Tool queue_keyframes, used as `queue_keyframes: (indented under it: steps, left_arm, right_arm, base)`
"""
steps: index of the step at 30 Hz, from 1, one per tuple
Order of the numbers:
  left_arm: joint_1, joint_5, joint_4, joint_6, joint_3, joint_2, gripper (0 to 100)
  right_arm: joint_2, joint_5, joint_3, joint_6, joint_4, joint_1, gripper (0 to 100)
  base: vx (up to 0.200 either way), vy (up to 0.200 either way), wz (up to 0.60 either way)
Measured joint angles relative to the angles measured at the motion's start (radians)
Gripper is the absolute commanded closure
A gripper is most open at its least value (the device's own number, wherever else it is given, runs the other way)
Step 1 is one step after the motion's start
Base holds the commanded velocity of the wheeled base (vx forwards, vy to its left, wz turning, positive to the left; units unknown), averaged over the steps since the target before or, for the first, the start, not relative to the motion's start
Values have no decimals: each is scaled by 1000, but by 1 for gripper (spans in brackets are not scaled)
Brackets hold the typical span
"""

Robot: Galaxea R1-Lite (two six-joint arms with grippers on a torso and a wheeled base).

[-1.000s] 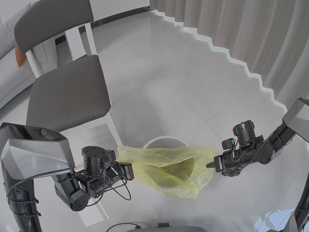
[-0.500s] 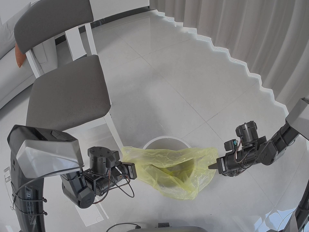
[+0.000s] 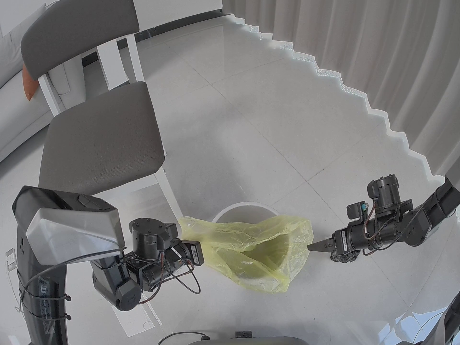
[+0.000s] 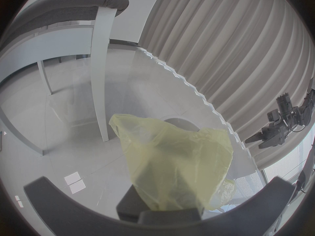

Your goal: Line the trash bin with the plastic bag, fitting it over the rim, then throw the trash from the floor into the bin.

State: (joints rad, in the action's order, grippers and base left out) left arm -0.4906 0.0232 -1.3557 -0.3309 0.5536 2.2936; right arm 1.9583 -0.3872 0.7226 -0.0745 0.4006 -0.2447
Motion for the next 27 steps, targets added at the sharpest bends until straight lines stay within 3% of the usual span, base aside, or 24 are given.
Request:
queue_keyframes:
  steps: [2, 3, 12, 22, 27]
  left_arm:
    - [0, -2, 0, 0, 4, 3, 100]
    - [0, -3, 0, 0, 6, 4, 0]
    - [0, -8, -41, 1, 4, 20, 0]
    - [-2, -12, -69, 33, -41, 9, 0]
    - [8, -23, -161, 163, -99, -1, 0]
  right_arm:
    - [-19, 1, -1, 3, 1, -12, 0]
    - [-28, 2, -1, 4, 1, -22, 0]
    - [-56, 21, 23, 43, 79, -139, 0]
    - [3, 105, 41, 337, 197, -201, 0]
    - [34, 110, 10, 409, 279, -220, 0]
  base:
    - [0, 0, 0]
    - [0, 0, 0]
    - [0, 0, 0]
    - [0, 0, 0]
    - [0, 0, 0]
